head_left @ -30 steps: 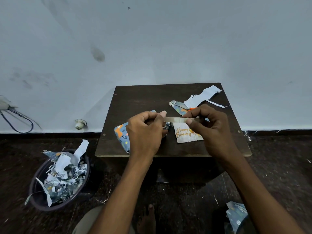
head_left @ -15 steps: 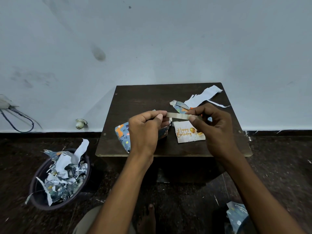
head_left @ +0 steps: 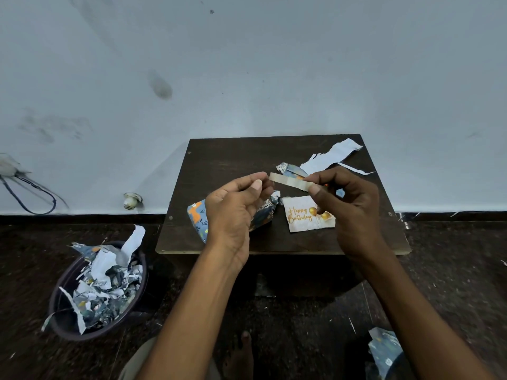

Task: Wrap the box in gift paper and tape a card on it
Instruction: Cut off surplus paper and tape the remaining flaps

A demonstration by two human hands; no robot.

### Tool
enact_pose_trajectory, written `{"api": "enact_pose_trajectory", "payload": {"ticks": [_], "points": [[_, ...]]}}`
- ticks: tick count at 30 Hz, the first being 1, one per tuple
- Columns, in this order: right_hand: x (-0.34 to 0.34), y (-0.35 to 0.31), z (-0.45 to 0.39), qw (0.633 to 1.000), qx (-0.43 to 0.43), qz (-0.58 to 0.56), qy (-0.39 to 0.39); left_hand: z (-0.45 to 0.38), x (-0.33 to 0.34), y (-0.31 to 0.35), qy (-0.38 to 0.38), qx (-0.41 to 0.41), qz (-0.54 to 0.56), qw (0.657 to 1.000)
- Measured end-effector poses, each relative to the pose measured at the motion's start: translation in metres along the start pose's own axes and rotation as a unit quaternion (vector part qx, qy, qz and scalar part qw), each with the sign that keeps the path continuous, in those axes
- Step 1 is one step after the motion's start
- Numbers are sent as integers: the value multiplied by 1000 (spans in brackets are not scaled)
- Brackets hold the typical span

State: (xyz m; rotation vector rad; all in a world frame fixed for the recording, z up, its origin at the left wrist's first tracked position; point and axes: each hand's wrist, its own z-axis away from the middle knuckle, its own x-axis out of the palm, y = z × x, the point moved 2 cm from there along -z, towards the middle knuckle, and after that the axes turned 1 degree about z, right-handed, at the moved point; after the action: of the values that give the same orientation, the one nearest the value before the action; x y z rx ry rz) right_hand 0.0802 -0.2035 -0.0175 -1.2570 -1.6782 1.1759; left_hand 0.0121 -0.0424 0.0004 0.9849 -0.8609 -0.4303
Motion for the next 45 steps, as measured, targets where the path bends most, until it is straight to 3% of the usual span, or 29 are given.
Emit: {"api": "enact_pose_trajectory", "payload": {"ticks": [6, 14, 24, 37, 45], "points": [[0, -1, 1, 1000, -1, -13, 0, -2, -1, -1, -1, 13, 20, 1000], [2, -3, 3, 999, -22, 31, -24, 4, 2, -2, -7, 107, -134, 985], [-2, -4, 0, 997, 29, -66, -41, 1, 0, -1, 0, 120, -128, 984], [9, -5, 4, 999, 5, -35, -29, 2, 1, -5, 106, 195, -174, 959], [11, -7, 5, 999, 16, -10, -45, -1, -1, -7, 146, 211, -268, 929]]}}
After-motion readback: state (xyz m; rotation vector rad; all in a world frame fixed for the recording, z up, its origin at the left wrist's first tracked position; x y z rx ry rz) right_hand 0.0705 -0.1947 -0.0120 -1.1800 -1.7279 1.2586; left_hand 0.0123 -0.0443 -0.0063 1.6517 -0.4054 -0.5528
